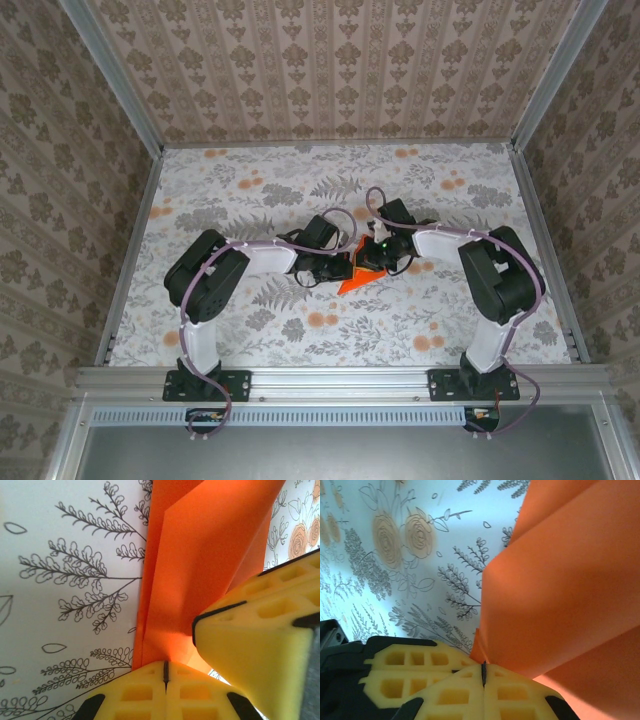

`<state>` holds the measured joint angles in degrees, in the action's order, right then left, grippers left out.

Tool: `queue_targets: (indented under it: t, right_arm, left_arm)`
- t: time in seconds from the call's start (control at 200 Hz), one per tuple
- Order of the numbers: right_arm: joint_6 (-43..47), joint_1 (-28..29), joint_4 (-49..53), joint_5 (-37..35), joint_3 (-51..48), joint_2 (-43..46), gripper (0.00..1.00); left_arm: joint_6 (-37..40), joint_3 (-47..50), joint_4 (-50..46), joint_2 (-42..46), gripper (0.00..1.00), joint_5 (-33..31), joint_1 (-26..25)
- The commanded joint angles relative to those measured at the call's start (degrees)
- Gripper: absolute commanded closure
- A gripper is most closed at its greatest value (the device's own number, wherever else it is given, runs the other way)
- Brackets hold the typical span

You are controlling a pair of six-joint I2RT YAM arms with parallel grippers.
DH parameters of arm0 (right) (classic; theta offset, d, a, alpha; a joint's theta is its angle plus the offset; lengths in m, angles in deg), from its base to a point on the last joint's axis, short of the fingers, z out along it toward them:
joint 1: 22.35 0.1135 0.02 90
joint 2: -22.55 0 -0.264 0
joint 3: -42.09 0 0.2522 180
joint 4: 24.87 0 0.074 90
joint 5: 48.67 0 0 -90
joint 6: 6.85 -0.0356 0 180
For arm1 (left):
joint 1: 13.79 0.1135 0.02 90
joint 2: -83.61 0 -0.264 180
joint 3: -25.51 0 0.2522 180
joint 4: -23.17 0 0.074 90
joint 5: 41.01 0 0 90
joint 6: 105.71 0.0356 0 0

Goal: Fold a paper plane with a square sheet of paper (pick it up from the middle)
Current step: Fourth fold the wing at the center of the table.

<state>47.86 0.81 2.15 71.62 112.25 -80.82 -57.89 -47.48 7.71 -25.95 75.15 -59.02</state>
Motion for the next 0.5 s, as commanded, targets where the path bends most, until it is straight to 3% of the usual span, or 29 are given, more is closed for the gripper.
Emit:
queue_targets:
  t: [0.0,0.5]
  right_arm:
    - [2.12,0.14,-0.55,0.53,-0.37,-1.09,0.96]
    - [10.52,-1.23,-2.30,-1.51,-2.43,-3.61,0.98]
  left_arm:
    - [1.24,2.01,-6.47,-1.54,1.00,-1.29,0.46]
    - [1.09,2.02,-10.19,-1.98,1.00,-1.21,0.41]
